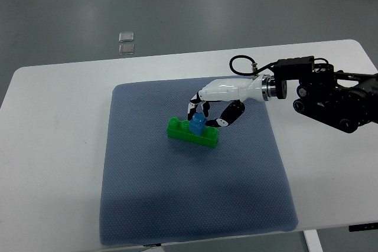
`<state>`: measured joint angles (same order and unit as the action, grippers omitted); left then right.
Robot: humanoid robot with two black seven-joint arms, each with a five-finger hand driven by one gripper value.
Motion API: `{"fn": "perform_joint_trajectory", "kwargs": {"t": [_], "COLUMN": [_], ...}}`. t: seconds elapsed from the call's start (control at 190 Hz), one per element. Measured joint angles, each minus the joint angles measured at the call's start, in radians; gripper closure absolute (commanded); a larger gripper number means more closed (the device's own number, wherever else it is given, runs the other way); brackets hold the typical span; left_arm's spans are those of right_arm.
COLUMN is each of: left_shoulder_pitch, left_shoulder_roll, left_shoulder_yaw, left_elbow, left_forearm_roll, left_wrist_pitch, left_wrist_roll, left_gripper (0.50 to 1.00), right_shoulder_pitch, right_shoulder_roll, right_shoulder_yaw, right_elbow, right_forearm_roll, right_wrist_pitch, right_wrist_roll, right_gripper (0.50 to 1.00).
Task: Stack blue block on green block with right hand
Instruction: 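Lower the blue block onto the green block's studs with the right hand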
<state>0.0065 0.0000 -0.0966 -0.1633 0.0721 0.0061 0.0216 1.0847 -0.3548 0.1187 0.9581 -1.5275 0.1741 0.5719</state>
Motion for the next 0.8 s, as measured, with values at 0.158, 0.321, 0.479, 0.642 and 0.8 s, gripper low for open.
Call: {"fn": "perform_joint_trajectory", "kwargs": {"t": [0.158,0.321,0.479,0.642,0.8], "left_shoulder_pitch": [0.0,0.0,0.0,0.0,0.0], "left_shoulder_roll": [0.0,0.0,0.0,0.0,0.0], "left_shoulder_yaw": [0.0,0.0,0.0,0.0,0.0], "left_elbow": [0.0,0.0,0.0,0.0,0.0], "left_forearm_roll": [0.0,0.0,0.0,0.0,0.0], "left_wrist_pitch": [0.0,0.0,0.0,0.0,0.0], "left_wrist_roll": [0.0,0.0,0.0,0.0,0.0], "left_gripper": [0.5,0.5,0.5,0.5,0.5], "right_shoulder_pitch": [0.0,0.001,0.001,0.001,0.0], "right_shoulder_roll": [0.003,0.008,0.016,0.024,0.035], "right_shoulder_yaw": [-0.01,-0.018,-0.02,-0.021,-0.032], "right_elbow": [-0.006,-0.008,-0.013,-0.02,-0.031], "right_forearm_roll": [0.0,0.001,0.001,0.0,-0.013], "right_wrist_pitch": [-0.001,0.002,0.002,0.002,-0.008], "right_wrist_roll": [-0.004,-0.013,-0.015,-0.015,-0.015], "right_gripper": [1.0,1.0,1.0,1.0,1.0]}}
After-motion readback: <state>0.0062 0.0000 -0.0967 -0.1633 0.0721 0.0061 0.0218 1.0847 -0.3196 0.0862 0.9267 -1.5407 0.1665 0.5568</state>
